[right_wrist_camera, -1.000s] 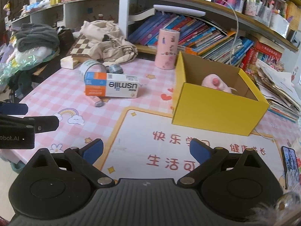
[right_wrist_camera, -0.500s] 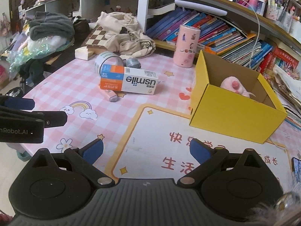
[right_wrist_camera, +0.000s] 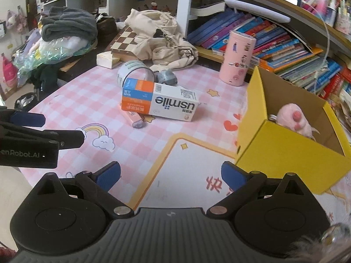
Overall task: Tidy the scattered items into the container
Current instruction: 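Move both tools toward the tape roll and usmile box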
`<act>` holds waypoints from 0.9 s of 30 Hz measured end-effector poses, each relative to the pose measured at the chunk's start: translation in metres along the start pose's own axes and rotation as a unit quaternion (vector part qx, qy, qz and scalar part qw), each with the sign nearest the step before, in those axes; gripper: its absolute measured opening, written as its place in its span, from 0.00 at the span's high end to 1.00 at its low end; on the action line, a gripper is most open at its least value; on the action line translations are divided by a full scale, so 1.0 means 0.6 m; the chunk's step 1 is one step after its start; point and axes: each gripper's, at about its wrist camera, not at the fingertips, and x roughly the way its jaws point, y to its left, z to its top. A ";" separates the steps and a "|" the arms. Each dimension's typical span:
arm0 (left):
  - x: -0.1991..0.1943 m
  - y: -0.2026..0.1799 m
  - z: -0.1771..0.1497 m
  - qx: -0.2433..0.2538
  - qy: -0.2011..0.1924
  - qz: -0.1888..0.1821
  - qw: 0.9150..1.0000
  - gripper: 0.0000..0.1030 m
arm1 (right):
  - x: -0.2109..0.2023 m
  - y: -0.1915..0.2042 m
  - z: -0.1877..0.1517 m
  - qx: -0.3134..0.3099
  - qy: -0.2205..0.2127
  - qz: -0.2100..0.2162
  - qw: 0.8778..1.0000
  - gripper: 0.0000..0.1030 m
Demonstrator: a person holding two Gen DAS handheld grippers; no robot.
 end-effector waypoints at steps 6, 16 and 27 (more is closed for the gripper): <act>0.025 -0.001 0.012 -0.013 0.008 0.006 1.000 0.15 | 0.028 -0.011 0.015 -0.016 0.006 0.015 1.000 0.04; 0.066 -0.006 0.032 -0.022 0.015 0.006 1.000 0.15 | 0.067 -0.031 0.044 -0.034 -0.001 0.030 0.999 0.06; 0.103 -0.001 0.060 -0.025 0.004 0.011 1.000 0.19 | 0.110 -0.050 0.077 -0.041 -0.007 0.039 0.998 0.10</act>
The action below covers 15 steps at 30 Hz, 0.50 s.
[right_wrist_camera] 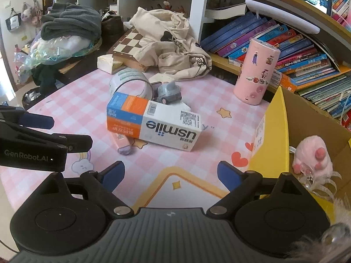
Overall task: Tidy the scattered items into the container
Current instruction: 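Move both tools toward the tape roll and usmile box, then grasp the usmile box with the right gripper while the left gripper grasps the pink eraser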
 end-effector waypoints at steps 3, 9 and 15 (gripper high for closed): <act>0.012 -0.001 0.010 0.006 -0.003 -0.001 1.000 0.23 | 0.013 -0.006 0.008 0.000 0.001 0.003 1.000 0.11; 0.042 0.000 0.033 0.009 0.001 0.002 1.000 0.23 | 0.043 -0.012 0.029 -0.017 0.007 0.016 1.000 0.11; 0.084 0.002 0.042 0.013 0.027 0.008 1.000 0.23 | 0.082 0.003 0.059 -0.113 0.026 0.025 0.993 0.10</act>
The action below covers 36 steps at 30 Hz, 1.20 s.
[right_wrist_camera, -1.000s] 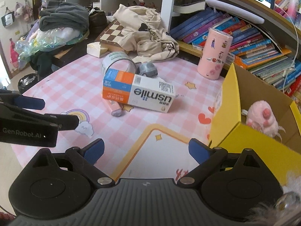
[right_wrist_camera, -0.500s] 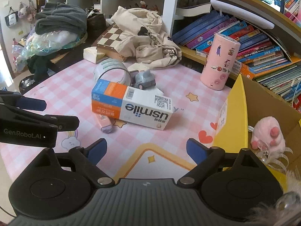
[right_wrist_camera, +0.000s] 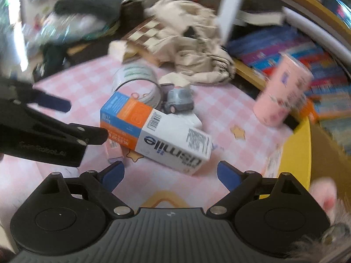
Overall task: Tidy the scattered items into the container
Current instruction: 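Grasp the usmile box with the right gripper while the left gripper grasps the pink eraser, then release the pink eraser from the left gripper and grasp the tape roll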
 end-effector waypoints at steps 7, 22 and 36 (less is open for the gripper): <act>0.053 -0.002 0.012 0.007 0.029 0.011 1.000 0.26 | 0.049 0.006 0.032 -0.110 0.022 -0.002 0.994 0.10; 0.089 -0.009 0.014 0.028 0.046 0.012 0.998 0.60 | 0.121 0.004 0.071 -0.232 0.053 0.076 0.968 0.11; 0.039 0.051 -0.027 0.005 0.054 0.017 0.998 0.78 | 0.091 0.012 0.056 -0.159 0.080 0.109 0.978 0.56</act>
